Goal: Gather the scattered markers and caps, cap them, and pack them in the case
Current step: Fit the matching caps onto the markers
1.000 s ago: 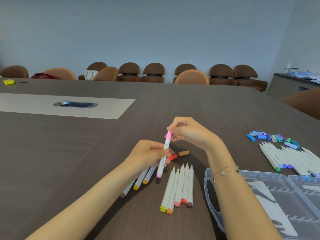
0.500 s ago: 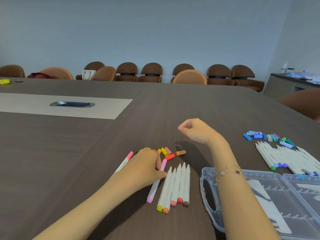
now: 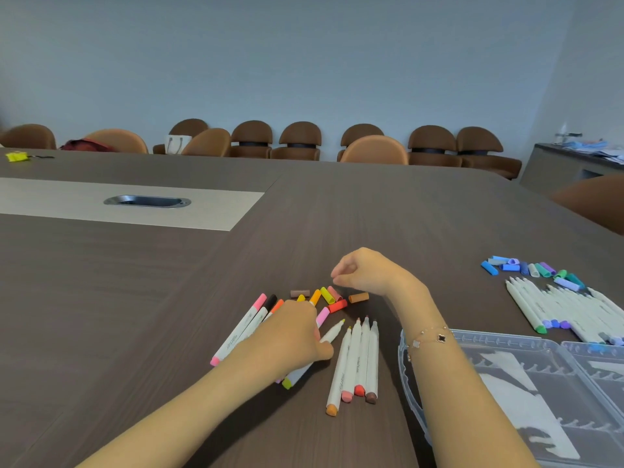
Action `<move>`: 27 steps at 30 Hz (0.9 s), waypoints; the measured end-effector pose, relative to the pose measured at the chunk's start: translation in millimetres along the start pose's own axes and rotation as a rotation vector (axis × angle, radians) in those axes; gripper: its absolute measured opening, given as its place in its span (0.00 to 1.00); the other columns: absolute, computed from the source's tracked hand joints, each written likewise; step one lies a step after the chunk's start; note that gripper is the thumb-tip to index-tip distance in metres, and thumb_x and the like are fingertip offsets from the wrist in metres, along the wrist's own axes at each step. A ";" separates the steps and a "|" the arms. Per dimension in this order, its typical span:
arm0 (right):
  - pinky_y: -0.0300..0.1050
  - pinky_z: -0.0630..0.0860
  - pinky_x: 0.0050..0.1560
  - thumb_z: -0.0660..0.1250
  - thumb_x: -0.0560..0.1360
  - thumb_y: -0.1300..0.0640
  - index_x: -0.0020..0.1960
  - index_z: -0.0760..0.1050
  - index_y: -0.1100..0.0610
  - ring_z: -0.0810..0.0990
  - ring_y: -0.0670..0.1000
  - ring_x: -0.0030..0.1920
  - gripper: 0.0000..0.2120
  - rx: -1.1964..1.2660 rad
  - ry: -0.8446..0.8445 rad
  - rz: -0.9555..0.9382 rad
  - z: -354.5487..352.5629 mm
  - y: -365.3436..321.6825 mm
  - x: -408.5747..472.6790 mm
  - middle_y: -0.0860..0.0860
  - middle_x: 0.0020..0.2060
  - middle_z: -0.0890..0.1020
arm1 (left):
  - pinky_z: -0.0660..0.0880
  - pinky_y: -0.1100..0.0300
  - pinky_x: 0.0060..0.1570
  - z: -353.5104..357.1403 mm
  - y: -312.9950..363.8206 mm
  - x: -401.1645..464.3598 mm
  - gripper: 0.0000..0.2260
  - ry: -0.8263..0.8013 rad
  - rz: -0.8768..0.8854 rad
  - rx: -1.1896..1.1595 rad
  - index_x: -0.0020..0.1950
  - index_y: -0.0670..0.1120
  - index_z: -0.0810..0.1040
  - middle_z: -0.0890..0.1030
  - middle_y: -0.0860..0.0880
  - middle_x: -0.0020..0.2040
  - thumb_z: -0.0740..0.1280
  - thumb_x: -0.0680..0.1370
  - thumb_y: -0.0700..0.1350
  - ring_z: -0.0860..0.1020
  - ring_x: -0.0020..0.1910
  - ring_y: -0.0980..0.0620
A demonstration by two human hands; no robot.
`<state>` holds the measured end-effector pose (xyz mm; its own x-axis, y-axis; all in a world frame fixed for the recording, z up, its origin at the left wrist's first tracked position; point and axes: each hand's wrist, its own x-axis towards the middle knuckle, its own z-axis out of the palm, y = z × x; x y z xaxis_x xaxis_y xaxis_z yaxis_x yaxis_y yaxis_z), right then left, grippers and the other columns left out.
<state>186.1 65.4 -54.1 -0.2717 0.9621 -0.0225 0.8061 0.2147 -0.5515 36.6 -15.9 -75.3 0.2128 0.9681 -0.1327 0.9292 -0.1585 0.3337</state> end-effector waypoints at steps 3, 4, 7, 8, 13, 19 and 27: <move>0.43 0.75 0.53 0.68 0.75 0.55 0.54 0.81 0.57 0.77 0.50 0.53 0.10 -0.031 -0.058 -0.005 12.9 -6.8 1.8 0.52 0.53 0.80 | 0.71 0.62 0.39 -6.0 -4.9 2.0 0.13 -0.033 -0.014 -0.023 0.48 0.39 0.82 0.74 0.46 0.36 0.67 0.75 0.49 0.73 0.37 0.52; 0.43 0.76 0.52 0.69 0.75 0.54 0.54 0.81 0.57 0.78 0.50 0.51 0.10 -0.048 -0.063 -0.009 16.5 -8.0 2.3 0.53 0.52 0.81 | 0.70 0.62 0.38 -7.9 -6.3 2.6 0.13 -0.043 -0.018 -0.027 0.48 0.39 0.82 0.74 0.46 0.36 0.67 0.75 0.49 0.72 0.37 0.52; 0.43 0.77 0.50 0.68 0.75 0.56 0.52 0.81 0.59 0.78 0.51 0.49 0.09 -0.093 -0.038 0.006 22.9 -9.8 5.8 0.56 0.49 0.81 | 0.69 0.61 0.37 -13.6 -8.8 3.6 0.11 -0.072 -0.025 -0.034 0.44 0.41 0.80 0.72 0.46 0.36 0.66 0.75 0.49 0.71 0.36 0.52; 0.44 0.77 0.51 0.68 0.75 0.57 0.52 0.81 0.59 0.78 0.52 0.49 0.08 -0.100 -0.035 0.022 24.0 -10.4 6.9 0.56 0.50 0.81 | 0.68 0.61 0.37 -16.0 -9.3 3.8 0.11 -0.080 -0.028 -0.043 0.43 0.42 0.79 0.72 0.46 0.36 0.66 0.75 0.50 0.70 0.36 0.52; 0.41 0.75 0.47 0.66 0.76 0.60 0.51 0.81 0.58 0.77 0.49 0.45 0.07 -0.031 -0.056 0.063 22.8 -11.3 8.1 0.54 0.46 0.81 | 0.64 0.65 0.29 -30.2 -16.9 4.3 0.09 -0.073 -0.041 -0.152 0.41 0.44 0.75 0.70 0.46 0.36 0.65 0.77 0.50 0.67 0.30 0.54; 0.39 0.74 0.44 0.67 0.76 0.59 0.47 0.78 0.54 0.80 0.50 0.48 0.02 0.571 0.058 0.116 6.5 -10.5 3.8 0.52 0.45 0.82 | 0.68 0.63 0.34 -39.1 -26.5 8.7 0.13 -0.053 -0.051 -0.268 0.42 0.44 0.77 0.73 0.45 0.41 0.62 0.79 0.52 0.70 0.38 0.50; 0.36 0.80 0.45 0.70 0.74 0.58 0.55 0.80 0.58 0.84 0.47 0.47 0.10 0.955 0.038 0.059 -0.5 -17.0 2.1 0.53 0.48 0.84 | 0.71 0.61 0.40 -40.6 -24.0 7.6 0.10 -0.004 -0.046 -0.397 0.46 0.49 0.79 0.81 0.40 0.53 0.62 0.80 0.53 0.74 0.42 0.52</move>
<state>172.1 63.9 -44.4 -0.2138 0.9754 -0.0545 0.0445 -0.0461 -0.9979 3.7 3.2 -46.4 0.1755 0.9715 -0.1594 0.7489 -0.0267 0.6621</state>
